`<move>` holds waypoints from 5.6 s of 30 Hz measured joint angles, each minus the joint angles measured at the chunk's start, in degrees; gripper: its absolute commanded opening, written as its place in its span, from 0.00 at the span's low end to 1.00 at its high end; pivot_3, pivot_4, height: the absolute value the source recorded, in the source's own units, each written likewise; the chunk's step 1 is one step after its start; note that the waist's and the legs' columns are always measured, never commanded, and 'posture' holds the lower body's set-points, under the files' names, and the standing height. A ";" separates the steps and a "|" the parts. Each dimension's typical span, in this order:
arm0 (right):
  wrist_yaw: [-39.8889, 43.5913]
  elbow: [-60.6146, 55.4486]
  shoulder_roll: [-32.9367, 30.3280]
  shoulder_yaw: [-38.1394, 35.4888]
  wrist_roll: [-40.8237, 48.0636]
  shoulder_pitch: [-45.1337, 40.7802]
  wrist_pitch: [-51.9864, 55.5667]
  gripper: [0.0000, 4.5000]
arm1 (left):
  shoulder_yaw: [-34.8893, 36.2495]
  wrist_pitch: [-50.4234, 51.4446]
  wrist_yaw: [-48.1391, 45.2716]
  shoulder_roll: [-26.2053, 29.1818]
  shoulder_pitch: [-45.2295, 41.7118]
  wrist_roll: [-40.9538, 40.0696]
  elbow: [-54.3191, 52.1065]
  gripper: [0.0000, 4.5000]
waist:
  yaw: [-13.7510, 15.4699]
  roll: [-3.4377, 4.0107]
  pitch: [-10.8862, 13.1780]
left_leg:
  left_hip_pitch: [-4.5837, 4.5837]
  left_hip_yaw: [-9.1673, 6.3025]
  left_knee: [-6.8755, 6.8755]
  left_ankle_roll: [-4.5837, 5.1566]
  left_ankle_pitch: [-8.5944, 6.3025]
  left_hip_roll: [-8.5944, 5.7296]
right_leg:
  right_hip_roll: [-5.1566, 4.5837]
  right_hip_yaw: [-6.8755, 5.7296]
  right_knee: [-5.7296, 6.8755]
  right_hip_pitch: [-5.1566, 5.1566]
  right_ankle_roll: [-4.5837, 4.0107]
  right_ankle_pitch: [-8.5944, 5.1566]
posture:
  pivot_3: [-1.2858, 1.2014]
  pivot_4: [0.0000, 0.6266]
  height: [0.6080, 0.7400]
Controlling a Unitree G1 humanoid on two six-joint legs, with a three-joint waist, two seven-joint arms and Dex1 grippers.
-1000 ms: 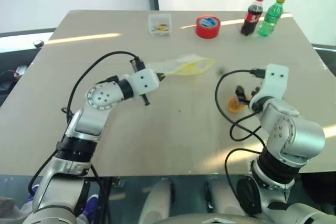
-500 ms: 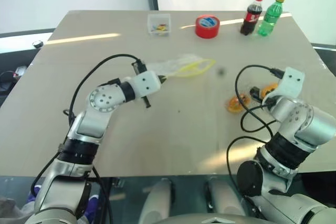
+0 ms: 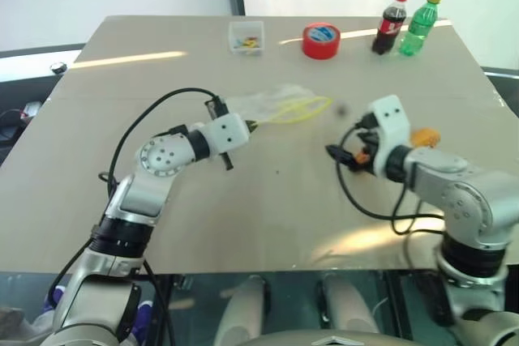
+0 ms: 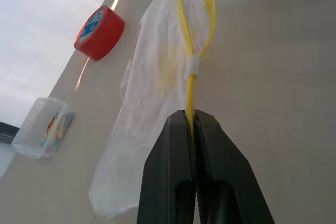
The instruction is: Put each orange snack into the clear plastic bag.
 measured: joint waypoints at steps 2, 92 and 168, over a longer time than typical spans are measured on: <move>3.14 0.08 -6.49 2.33 -0.12 2.48 -5.11 0.98 | -0.08 -0.33 -0.04 -0.09 -0.01 0.01 0.02 0.00 | -0.09 0.00 0.00 | 0.02 0.00 -0.02 0.00 0.00 0.04 | 0.09 -0.02 0.02 -0.01 0.00 0.00 | 0.52 0.24 1.00; -12.47 19.23 6.34 16.98 -22.63 3.16 -35.16 0.01 | 0.25 3.48 1.51 -0.36 3.98 1.02 -4.82 0.00 | 0.55 0.00 -0.03 | 0.03 0.05 -0.02 -0.04 0.02 0.20 | 0.14 0.05 0.09 -0.05 -0.01 0.00 | 0.52 0.24 1.00; 0.62 31.92 11.74 17.91 -4.44 1.62 -57.80 0.01 | 0.46 0.16 -11.30 0.34 2.10 -13.34 -4.25 0.00 | 0.07 0.05 -0.02 | 0.06 0.09 -0.03 -0.11 0.06 0.19 | 0.21 0.07 0.06 -0.06 -0.01 0.00 | 0.52 0.24 1.00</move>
